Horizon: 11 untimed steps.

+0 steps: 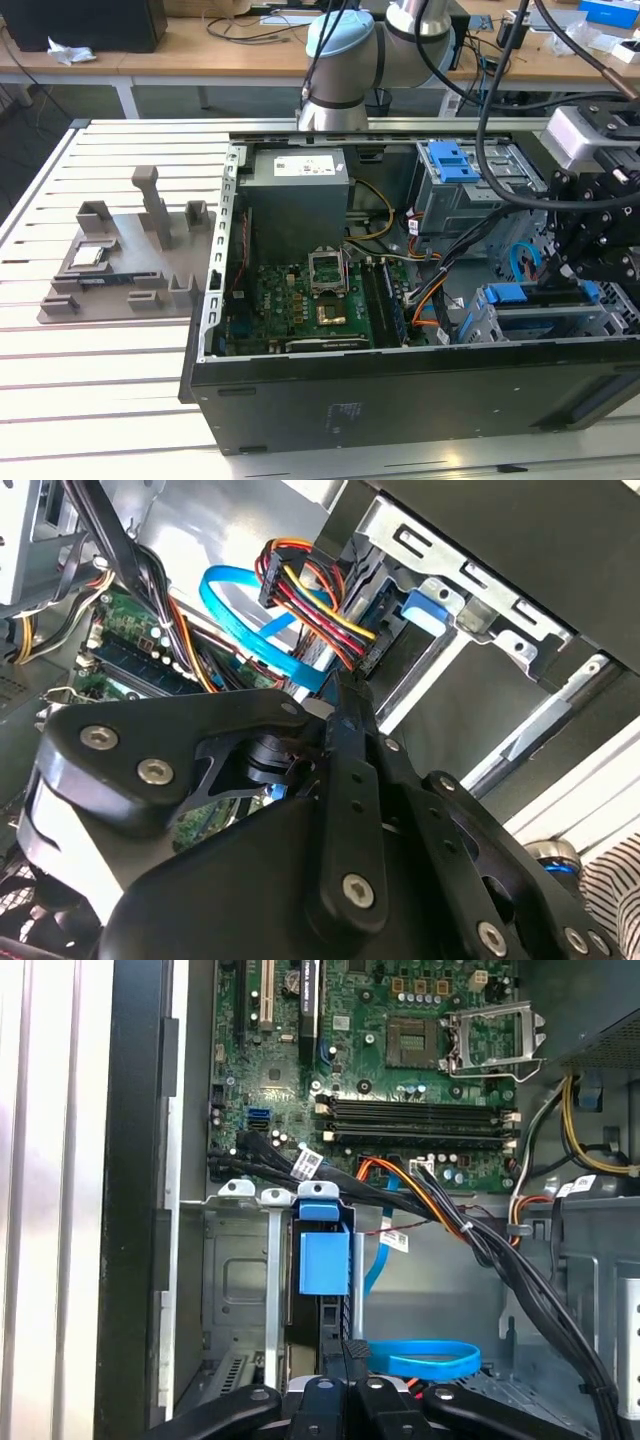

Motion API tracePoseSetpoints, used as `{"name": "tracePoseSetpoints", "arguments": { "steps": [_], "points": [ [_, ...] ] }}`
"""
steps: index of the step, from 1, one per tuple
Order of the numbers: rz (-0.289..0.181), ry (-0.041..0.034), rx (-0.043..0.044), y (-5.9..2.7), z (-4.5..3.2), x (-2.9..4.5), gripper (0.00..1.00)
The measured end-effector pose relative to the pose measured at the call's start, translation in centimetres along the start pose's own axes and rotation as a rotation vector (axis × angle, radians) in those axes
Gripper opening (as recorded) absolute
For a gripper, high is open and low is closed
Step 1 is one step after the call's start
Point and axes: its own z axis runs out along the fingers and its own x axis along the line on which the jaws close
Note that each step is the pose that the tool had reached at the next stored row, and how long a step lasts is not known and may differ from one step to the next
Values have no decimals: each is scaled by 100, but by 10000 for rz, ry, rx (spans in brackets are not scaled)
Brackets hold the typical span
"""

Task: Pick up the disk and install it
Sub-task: 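Insert the second disk wire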

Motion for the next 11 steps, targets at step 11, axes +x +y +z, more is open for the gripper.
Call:
{"name": "tracePoseSetpoints", "arguments": {
  "steps": [11],
  "points": [
    [0,7,0,34,-618,-25,11]
  ]
}}
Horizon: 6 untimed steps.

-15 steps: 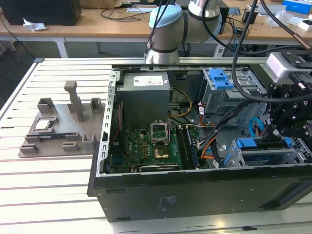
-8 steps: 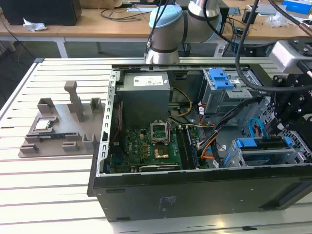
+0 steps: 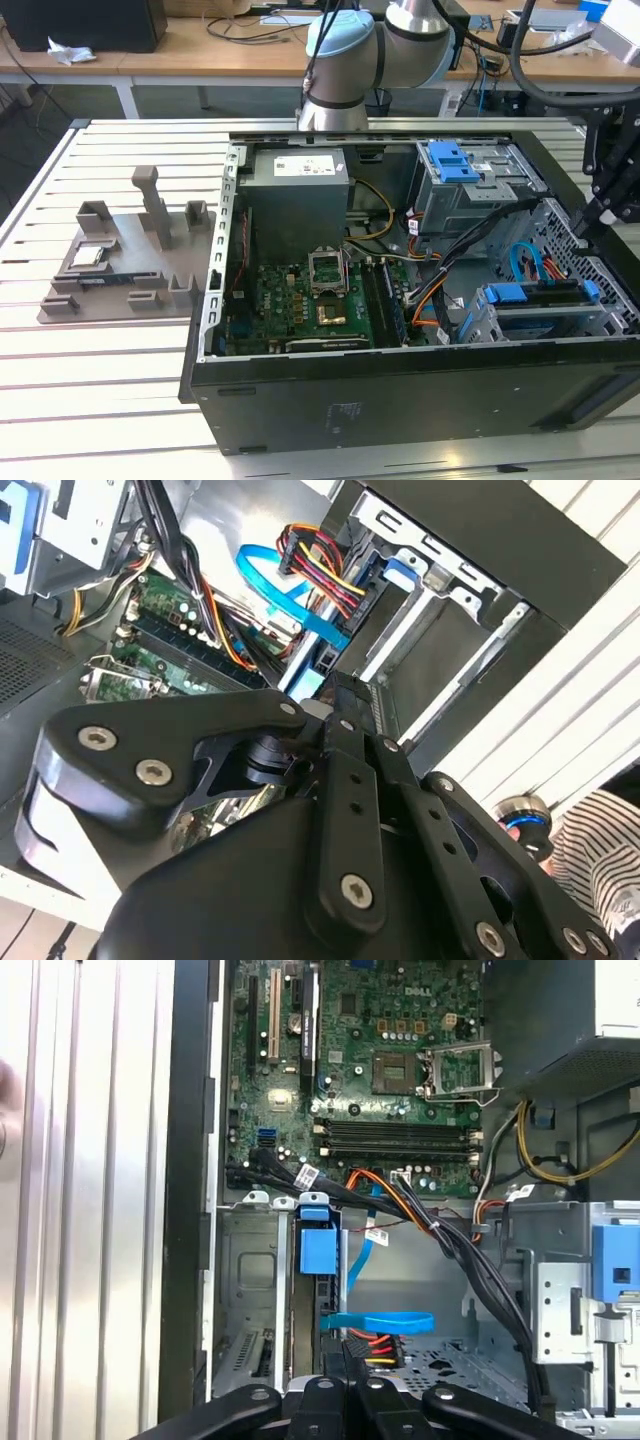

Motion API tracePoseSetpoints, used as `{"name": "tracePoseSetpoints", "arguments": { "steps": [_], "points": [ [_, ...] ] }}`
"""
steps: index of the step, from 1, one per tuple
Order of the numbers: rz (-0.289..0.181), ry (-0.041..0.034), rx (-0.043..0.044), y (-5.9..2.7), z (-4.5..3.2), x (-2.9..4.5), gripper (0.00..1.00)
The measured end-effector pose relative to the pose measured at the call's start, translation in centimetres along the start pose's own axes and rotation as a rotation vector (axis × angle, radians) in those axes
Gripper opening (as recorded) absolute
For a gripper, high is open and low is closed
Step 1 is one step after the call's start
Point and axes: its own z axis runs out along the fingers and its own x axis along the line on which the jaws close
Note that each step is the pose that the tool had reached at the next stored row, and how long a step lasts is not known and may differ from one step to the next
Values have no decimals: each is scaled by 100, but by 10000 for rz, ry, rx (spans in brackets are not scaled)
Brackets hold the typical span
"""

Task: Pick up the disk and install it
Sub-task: 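Insert the second disk wire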

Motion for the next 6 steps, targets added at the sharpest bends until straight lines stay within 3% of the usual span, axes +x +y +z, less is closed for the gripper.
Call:
{"name": "tracePoseSetpoints", "arguments": {
  "steps": [6],
  "points": [
    [0,3,0,0,-3,-1,11]
  ]
}}
